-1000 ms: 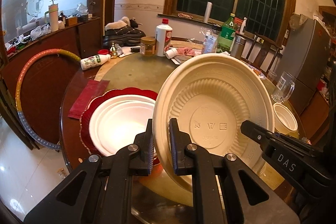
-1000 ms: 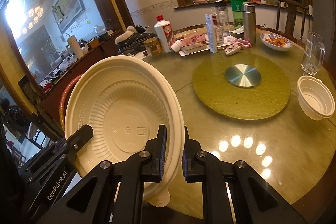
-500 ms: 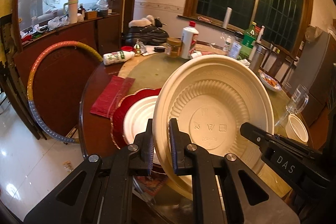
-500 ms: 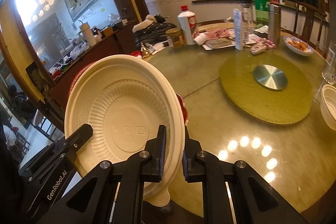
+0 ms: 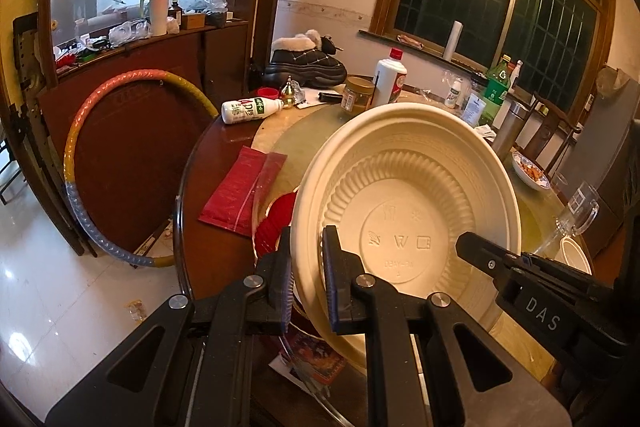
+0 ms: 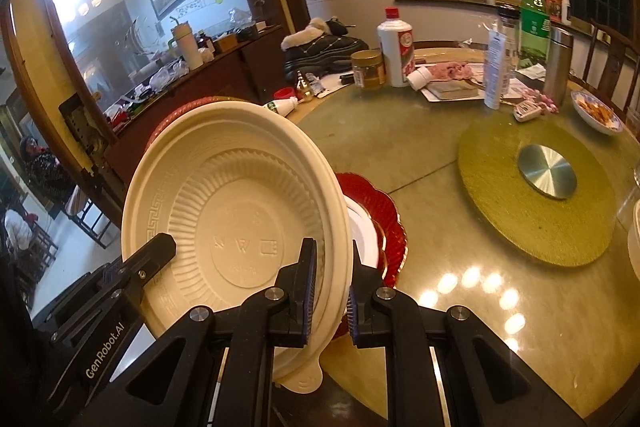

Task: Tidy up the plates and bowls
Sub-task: 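Bring the held plastic bowl above the stacked plates and bowls, then lower the ribbed plastic bowl into the stacked bowls and open the left gripper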

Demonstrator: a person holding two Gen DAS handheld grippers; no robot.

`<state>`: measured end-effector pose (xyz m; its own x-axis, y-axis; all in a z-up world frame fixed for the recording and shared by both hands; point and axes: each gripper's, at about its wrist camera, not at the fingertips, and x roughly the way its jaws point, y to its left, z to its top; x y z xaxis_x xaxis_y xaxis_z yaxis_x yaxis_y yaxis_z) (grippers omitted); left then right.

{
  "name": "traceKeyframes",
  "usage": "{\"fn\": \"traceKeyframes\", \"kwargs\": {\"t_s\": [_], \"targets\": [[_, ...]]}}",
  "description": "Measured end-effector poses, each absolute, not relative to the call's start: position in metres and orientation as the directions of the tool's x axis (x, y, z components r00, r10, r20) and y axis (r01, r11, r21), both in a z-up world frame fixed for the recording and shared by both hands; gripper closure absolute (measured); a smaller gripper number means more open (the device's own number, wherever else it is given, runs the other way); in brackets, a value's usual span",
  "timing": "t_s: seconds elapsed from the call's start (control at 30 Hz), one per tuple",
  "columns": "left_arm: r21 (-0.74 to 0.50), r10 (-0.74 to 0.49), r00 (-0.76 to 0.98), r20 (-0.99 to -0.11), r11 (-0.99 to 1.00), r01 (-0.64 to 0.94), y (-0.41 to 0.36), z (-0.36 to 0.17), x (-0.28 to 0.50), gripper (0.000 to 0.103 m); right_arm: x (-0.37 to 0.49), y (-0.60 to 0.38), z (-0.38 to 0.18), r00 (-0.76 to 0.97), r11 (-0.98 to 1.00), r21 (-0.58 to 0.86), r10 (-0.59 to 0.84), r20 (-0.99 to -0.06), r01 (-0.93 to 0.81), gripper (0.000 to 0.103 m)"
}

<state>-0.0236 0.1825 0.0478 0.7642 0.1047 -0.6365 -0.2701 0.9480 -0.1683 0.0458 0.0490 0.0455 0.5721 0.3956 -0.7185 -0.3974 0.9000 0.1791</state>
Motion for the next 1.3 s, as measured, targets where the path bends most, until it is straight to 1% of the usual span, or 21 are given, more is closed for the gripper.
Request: {"fn": "traceKeyframes", "kwargs": {"t_s": [0.17,0.4,0.93,1.1,1.3], "targets": [[-0.148,0.127,0.759,-0.638,0.948,-0.283,0.187,0.052,-0.018,0.092,0.051,0.060,0.049,0.565,0.896,0.169,0.396,-0.724,-0.411,0.089],[-0.149,0.124,0.733,-0.669,0.944,-0.296,0.189,0.040,-0.013,0.092,0.057,0.064,0.035,0.541,0.899,0.174,0.387,-0.747,-0.402,0.089],[-0.136,0.112,0.697,-0.708,0.947,-0.291,0.194,0.031,0.000,0.092,0.065,0.071,0.022,0.507,0.907,0.150,0.349,-0.788,-0.393,0.089],[-0.133,0.106,0.692,-0.714,0.950,-0.282,0.197,0.039,0.008,0.092,0.075,0.077,0.030,0.494,0.906,0.139,0.340,-0.801,-0.399,0.089],[-0.137,0.084,0.657,-0.749,0.951,-0.278,0.200,0.028,0.021,0.092,0.086,0.080,0.024,0.462,0.908,0.138,0.326,-0.825,-0.396,0.089]]}}
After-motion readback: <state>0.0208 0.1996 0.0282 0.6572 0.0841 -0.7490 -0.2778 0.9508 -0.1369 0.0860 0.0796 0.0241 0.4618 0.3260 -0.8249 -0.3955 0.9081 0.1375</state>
